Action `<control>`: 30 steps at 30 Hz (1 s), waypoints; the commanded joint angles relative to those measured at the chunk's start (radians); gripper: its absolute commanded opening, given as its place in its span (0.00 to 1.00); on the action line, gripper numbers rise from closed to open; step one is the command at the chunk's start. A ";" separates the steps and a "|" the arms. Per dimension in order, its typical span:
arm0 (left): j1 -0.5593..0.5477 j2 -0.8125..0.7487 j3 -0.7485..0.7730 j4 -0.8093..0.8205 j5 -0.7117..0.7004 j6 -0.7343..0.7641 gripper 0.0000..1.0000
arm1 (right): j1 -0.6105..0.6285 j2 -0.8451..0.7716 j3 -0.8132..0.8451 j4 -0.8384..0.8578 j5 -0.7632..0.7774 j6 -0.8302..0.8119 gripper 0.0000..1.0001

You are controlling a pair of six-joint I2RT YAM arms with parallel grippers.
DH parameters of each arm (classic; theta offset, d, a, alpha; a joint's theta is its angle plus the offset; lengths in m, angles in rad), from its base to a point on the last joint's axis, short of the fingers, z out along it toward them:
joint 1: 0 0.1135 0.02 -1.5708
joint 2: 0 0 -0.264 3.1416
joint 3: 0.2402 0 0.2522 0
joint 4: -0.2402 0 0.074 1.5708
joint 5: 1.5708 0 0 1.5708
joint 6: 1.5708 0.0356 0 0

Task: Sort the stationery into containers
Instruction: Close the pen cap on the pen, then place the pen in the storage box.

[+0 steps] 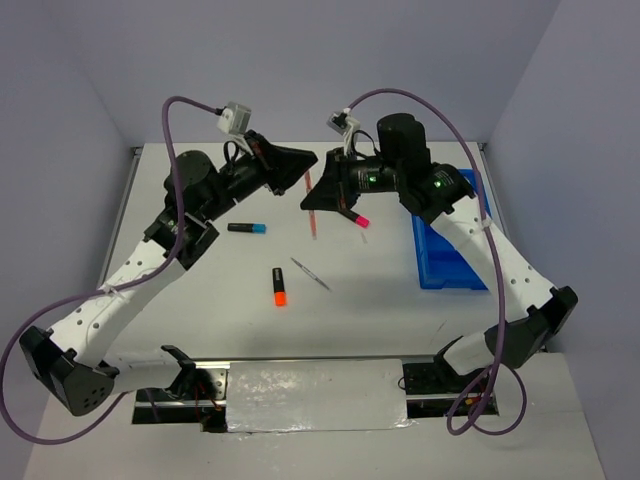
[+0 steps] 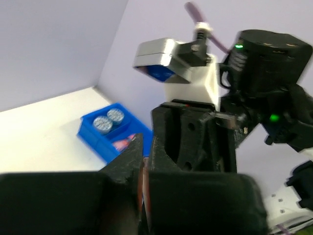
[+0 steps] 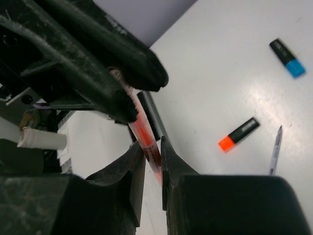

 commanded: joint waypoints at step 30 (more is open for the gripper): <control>0.226 -0.047 0.038 -0.682 -0.007 -0.143 0.99 | -0.716 -0.243 -0.698 0.116 1.175 0.711 0.01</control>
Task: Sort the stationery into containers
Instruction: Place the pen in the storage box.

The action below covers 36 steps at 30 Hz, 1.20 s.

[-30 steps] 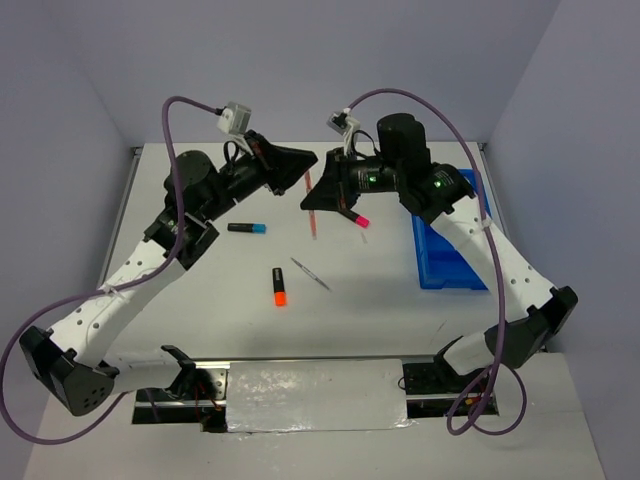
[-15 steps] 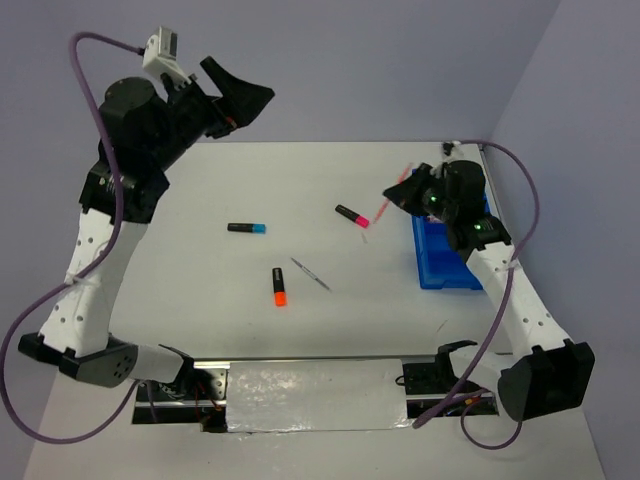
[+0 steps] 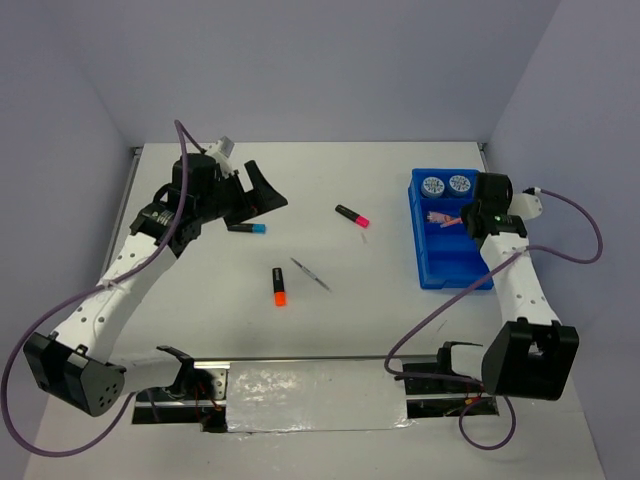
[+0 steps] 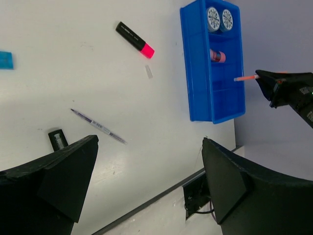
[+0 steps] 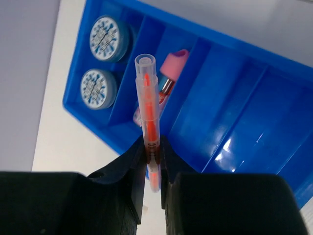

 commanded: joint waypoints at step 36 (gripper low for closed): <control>0.001 0.107 0.059 -0.113 -0.070 0.068 0.99 | 0.066 -0.019 0.055 0.266 -0.145 -0.333 0.95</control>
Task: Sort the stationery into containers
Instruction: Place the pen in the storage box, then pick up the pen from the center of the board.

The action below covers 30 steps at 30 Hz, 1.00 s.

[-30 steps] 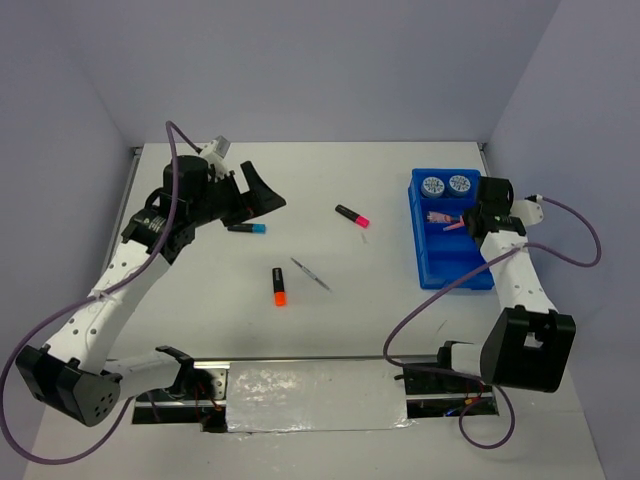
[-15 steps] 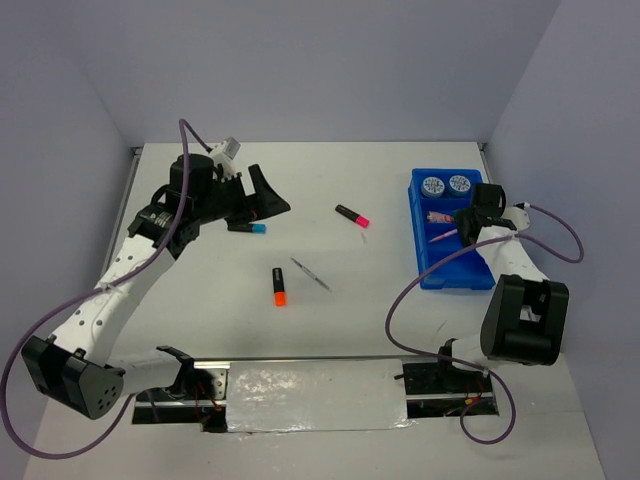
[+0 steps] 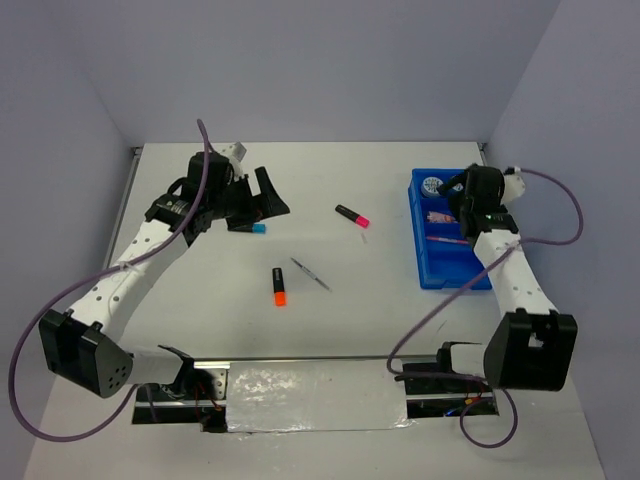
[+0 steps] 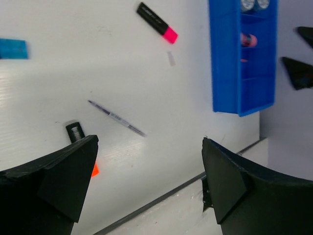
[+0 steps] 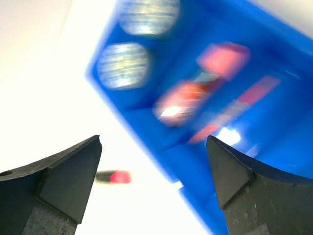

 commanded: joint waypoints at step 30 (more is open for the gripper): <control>0.030 0.016 0.079 -0.315 -0.294 -0.099 0.99 | 0.931 0.627 0.443 -0.204 -0.260 -0.865 0.70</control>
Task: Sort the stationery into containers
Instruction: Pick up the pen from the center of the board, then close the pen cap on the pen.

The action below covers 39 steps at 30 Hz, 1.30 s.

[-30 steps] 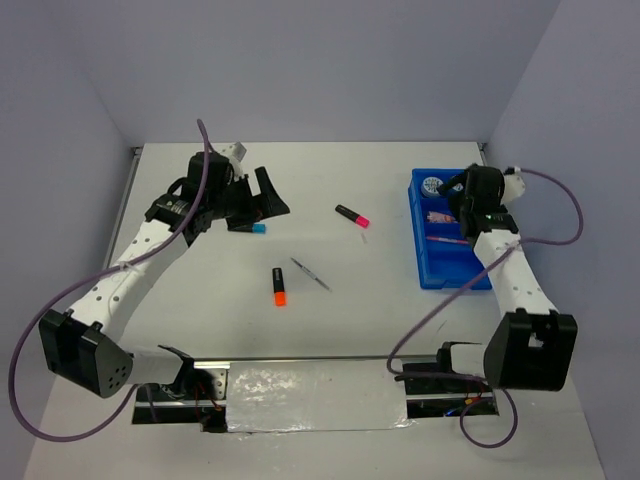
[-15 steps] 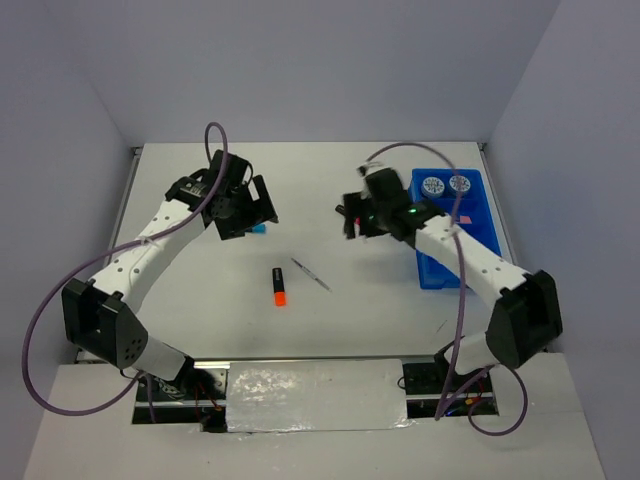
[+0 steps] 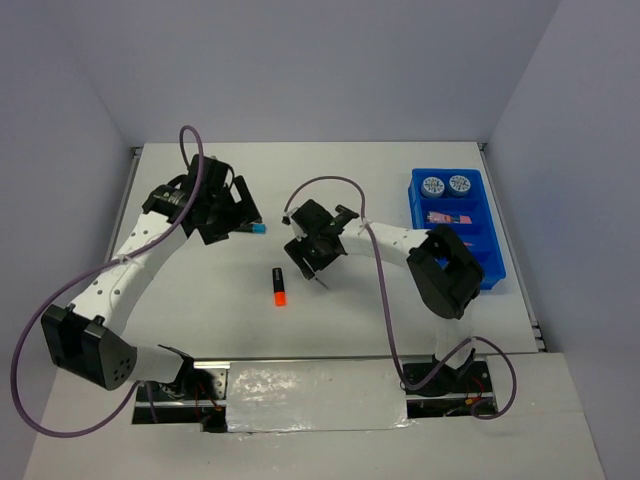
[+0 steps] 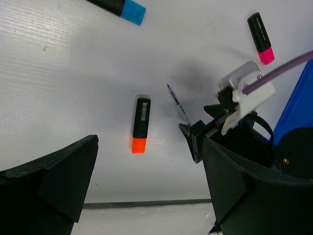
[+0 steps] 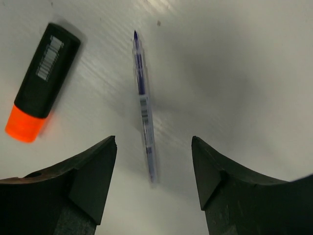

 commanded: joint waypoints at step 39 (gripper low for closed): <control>-0.434 0.788 0.700 -0.003 -0.144 -0.291 0.83 | -0.606 -0.968 -0.038 -0.448 0.124 0.417 0.00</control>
